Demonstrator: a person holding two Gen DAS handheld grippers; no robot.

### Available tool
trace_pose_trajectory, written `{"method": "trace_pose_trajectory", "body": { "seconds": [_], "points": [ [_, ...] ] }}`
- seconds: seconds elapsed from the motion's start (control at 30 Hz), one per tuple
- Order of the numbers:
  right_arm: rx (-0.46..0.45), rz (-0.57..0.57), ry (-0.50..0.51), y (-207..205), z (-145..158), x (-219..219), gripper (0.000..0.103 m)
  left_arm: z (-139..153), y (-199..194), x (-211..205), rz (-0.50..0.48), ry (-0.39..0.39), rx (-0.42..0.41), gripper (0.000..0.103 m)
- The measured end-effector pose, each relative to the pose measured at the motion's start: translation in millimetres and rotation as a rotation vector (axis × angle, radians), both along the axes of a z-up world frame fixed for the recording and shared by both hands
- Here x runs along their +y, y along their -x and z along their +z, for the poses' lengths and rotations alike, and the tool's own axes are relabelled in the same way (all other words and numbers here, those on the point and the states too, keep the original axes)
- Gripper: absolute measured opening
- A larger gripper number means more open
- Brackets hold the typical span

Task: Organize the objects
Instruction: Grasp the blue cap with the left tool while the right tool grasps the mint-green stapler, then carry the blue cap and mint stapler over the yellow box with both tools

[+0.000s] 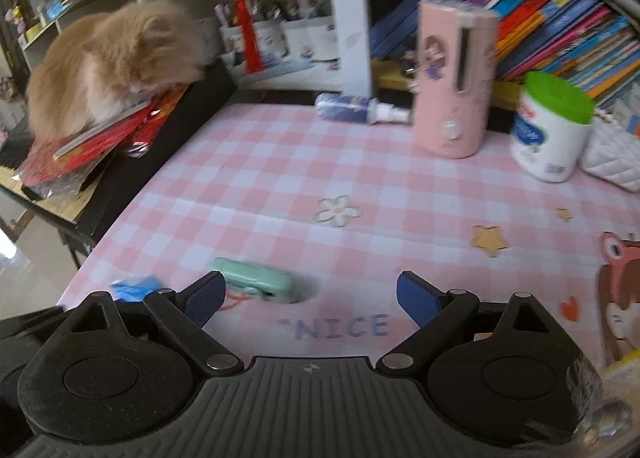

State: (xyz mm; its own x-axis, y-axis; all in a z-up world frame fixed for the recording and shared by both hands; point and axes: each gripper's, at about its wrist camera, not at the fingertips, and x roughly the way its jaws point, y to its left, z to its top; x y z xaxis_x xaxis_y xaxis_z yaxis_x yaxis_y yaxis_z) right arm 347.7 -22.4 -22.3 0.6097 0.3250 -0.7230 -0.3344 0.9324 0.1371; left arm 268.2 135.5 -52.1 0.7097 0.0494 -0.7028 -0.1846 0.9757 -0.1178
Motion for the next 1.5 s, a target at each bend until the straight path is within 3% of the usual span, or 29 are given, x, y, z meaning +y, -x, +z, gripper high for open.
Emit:
{"method": "trace_pose_trajectory", "body": {
  "seconds": [0.27, 0.4, 0.5, 0.83, 1.23, 1.5],
  "points": [
    [0.063, -0.038, 0.029, -15, -29, 50, 0.091, 10, 42, 22, 0.074, -0.004, 0.018, 0.026],
    [0.041, -0.073, 0.084, -15, -39, 65, 0.087, 14, 54, 24, 0.085, -0.004, 0.015, 0.026],
    [0.032, -0.092, 0.114, -17, -45, 70, 0.066, 17, 59, 25, 0.088, -0.002, 0.008, 0.026],
    [-0.057, -0.064, 0.096, -4, -24, 60, 0.065, 29, 74, 25, 0.063, 0.018, -0.038, 0.026],
    [-0.144, -0.009, 0.060, 71, 29, 12, 0.065, 44, 122, 14, -0.013, 0.061, -0.088, 0.026],
    [-0.131, 0.013, 0.071, 145, 42, -18, 0.065, 49, 166, 10, -0.073, 0.081, -0.101, 0.026]
  ]
}}
